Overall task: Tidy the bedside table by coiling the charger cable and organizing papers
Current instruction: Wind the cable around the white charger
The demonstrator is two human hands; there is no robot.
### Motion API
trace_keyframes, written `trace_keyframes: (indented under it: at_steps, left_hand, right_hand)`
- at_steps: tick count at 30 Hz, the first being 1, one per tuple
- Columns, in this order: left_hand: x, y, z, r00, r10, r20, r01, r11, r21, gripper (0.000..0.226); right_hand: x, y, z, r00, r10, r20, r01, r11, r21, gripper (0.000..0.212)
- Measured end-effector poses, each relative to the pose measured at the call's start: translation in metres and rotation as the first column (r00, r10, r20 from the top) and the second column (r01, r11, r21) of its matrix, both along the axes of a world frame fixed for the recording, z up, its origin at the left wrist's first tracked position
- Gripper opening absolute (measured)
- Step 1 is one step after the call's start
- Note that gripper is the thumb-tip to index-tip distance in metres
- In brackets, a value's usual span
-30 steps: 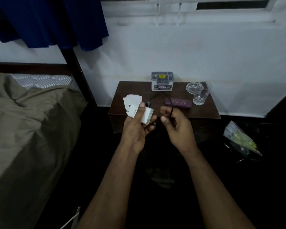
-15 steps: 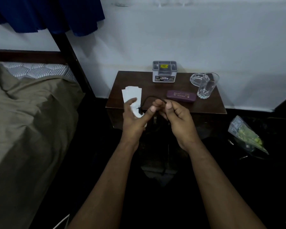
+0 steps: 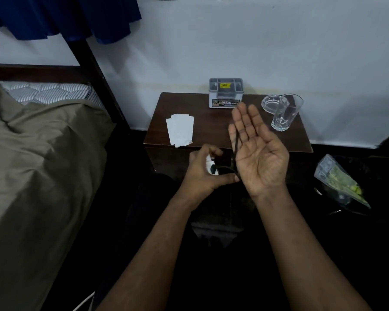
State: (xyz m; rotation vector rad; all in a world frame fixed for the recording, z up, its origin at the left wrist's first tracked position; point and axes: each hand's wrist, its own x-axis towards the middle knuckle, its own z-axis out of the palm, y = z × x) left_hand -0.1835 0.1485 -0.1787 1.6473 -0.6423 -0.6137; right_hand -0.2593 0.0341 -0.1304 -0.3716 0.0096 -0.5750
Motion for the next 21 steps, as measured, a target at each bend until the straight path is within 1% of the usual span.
trace_keyframes:
  at_steps: [3, 6, 7, 8, 9, 10, 11, 13, 14, 15, 16, 18, 19, 21]
  left_hand:
    - [-0.005, -0.006, 0.001, 0.995, -0.083, 0.056, 0.083, 0.997, -0.004, 0.041]
    - [-0.005, -0.013, -0.003, 0.992, -0.074, 0.104, 0.075, 0.997, -0.001, 0.016]
    - [-0.004, -0.014, -0.004, 0.992, -0.062, 0.106, 0.062, 0.998, 0.003, 0.016]
    - [-0.003, -0.014, -0.004, 0.995, -0.037, 0.089, 0.037, 0.999, 0.002, 0.019]
    - [-0.002, -0.014, -0.003, 0.999, 0.001, 0.054, -0.001, 1.0, -0.005, 0.019]
    - [0.001, -0.012, -0.001, 0.999, 0.042, -0.011, -0.042, 0.999, -0.025, 0.017]
    - [0.003, -0.011, 0.002, 0.992, 0.078, -0.099, -0.084, 0.994, -0.063, 0.021]
    - [0.01, -0.007, 0.008, 0.947, 0.122, -0.298, -0.174, 0.973, -0.153, 0.032]
    - [0.013, -0.005, 0.012, 0.918, 0.132, -0.374, -0.213, 0.959, -0.185, 0.035]
    - [0.016, -0.004, 0.015, 0.892, 0.133, -0.432, -0.242, 0.948, -0.207, 0.036]
    - [0.019, -0.003, 0.018, 0.868, 0.119, -0.482, -0.258, 0.938, -0.233, 0.038]
    - [0.021, 0.0, 0.022, 0.844, 0.063, -0.533, -0.253, 0.922, -0.293, 0.042]
    - [0.021, 0.001, 0.024, 0.842, 0.037, -0.539, -0.241, 0.919, -0.313, 0.044]
    - [0.023, 0.003, 0.026, 0.831, -0.003, -0.556, -0.226, 0.912, -0.342, 0.046]
  right_hand:
    - [0.004, 0.004, -0.001, 0.999, 0.008, -0.043, -0.008, 1.0, 0.013, 0.054]
    - [0.008, 0.005, -0.002, 0.998, 0.01, -0.057, -0.011, 1.0, -0.022, 0.061]
    - [0.009, 0.004, -0.003, 0.998, 0.001, -0.064, -0.005, 0.999, -0.054, 0.06]
    - [0.01, 0.003, -0.005, 0.996, -0.018, -0.088, 0.007, 0.993, -0.118, 0.057]
    - [0.009, 0.002, -0.007, 0.989, -0.062, -0.136, 0.03, 0.975, -0.221, 0.052]
    - [0.009, 0.002, -0.01, 0.969, -0.143, -0.203, 0.062, 0.932, -0.357, 0.045]
    - [0.01, 0.003, -0.013, 0.928, -0.253, -0.272, 0.085, 0.857, -0.508, 0.038]
    - [0.01, 0.005, -0.021, 0.806, -0.484, -0.34, 0.079, 0.658, -0.749, 0.029]
    - [0.011, 0.006, -0.026, 0.752, -0.562, -0.343, 0.052, 0.57, -0.82, 0.025]
    - [0.011, 0.005, -0.031, 0.715, -0.609, -0.344, 0.006, 0.497, -0.868, 0.021]
    - [0.011, 0.004, -0.034, 0.699, -0.625, -0.348, -0.067, 0.428, -0.901, 0.016]
    - [0.01, 0.003, -0.039, 0.714, -0.584, -0.385, -0.248, 0.303, -0.92, 0.012]
    - [0.009, 0.004, -0.039, 0.727, -0.558, -0.399, -0.308, 0.254, -0.917, 0.011]
    - [0.008, 0.007, -0.038, 0.743, -0.545, -0.389, -0.332, 0.205, -0.921, 0.012]
